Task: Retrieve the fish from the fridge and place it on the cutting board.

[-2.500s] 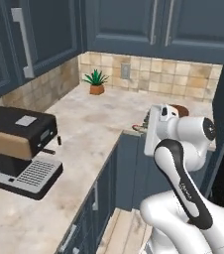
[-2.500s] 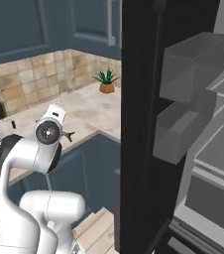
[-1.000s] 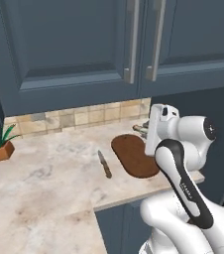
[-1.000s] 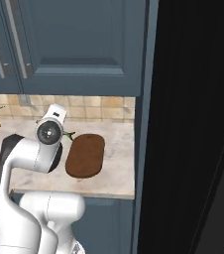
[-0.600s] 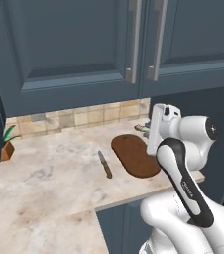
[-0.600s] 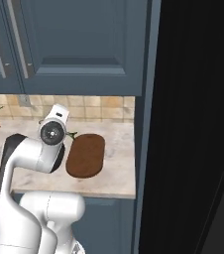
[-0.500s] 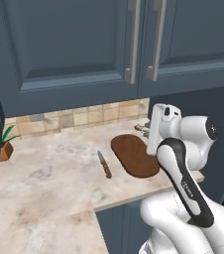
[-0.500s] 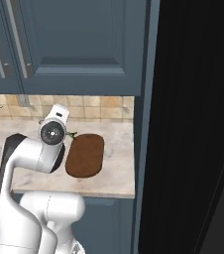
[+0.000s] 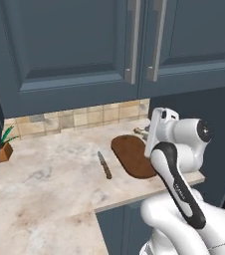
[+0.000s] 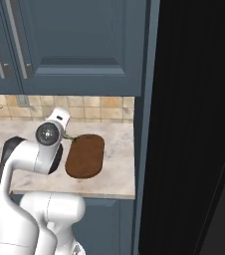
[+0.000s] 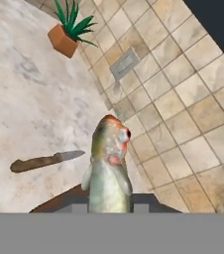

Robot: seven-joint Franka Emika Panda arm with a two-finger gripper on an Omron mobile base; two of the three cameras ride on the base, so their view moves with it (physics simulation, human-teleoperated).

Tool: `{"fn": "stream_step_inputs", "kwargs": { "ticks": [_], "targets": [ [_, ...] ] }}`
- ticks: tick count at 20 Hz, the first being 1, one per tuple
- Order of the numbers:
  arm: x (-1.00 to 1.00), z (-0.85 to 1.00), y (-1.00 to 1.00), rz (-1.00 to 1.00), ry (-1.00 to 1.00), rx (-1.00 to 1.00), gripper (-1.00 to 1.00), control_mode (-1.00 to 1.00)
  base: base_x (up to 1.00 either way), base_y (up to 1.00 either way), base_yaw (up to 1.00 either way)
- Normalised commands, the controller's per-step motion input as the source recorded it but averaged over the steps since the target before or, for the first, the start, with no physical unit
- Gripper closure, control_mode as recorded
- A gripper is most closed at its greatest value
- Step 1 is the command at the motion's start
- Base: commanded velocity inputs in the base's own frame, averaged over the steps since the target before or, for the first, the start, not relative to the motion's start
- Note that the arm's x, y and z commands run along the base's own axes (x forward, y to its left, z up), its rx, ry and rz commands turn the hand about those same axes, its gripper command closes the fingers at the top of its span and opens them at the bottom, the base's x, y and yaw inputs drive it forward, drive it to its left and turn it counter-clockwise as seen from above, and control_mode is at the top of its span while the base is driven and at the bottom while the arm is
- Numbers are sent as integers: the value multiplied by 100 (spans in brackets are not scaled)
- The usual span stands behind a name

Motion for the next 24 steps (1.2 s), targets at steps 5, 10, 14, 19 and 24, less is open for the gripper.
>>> {"fn": "stream_step_inputs", "kwargs": {
  "ticks": [5, 10, 14, 19, 24],
  "targets": [
    [2, -34, -4, -8, 16, -1, 100, -100, 0, 0, 0],
    [12, -45, -19, -8, 23, -5, 100, -100, 0, 0, 0],
    [11, -37, -30, -8, 22, -3, 100, -100, 0, 0, 0],
    [18, -49, -44, -6, 18, -3, 100, -100, 0, 0, 0],
    [41, -66, -9, -7, 10, -5, 100, -100, 0, 0, 0]
  ]
}}
